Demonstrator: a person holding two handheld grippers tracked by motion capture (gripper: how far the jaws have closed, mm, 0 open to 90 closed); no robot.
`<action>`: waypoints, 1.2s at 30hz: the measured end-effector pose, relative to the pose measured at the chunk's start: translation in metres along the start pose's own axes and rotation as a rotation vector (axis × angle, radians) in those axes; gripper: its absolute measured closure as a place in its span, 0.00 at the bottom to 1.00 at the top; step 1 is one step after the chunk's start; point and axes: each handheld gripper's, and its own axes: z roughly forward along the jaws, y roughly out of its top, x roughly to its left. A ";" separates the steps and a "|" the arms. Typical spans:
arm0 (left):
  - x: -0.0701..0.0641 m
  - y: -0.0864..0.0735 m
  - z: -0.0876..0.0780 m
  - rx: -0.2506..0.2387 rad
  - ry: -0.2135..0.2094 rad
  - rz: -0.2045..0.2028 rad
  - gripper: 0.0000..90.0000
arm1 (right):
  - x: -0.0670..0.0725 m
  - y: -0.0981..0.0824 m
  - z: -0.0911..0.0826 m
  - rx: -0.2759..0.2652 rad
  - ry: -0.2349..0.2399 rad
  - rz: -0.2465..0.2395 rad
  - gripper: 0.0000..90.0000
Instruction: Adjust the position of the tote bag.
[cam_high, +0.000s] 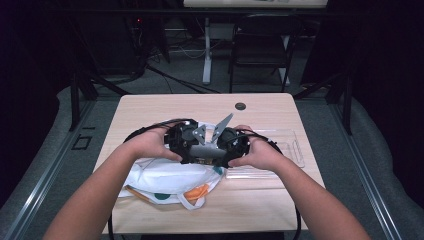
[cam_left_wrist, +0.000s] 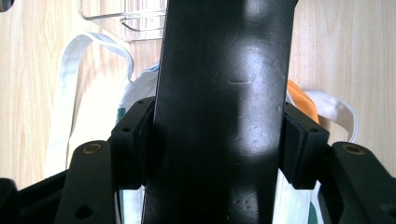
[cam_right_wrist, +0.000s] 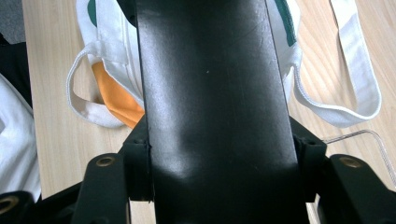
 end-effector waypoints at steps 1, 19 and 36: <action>0.000 0.000 -0.001 -0.002 0.006 0.007 0.42 | 0.001 0.000 0.001 -0.012 0.000 0.010 0.45; 0.001 -0.008 -0.016 -0.063 0.053 -0.023 0.39 | -0.005 -0.005 0.001 0.046 -0.021 -0.014 0.46; 0.002 -0.026 -0.033 -0.063 0.094 -0.066 0.39 | -0.013 -0.014 -0.008 0.060 -0.041 -0.009 0.46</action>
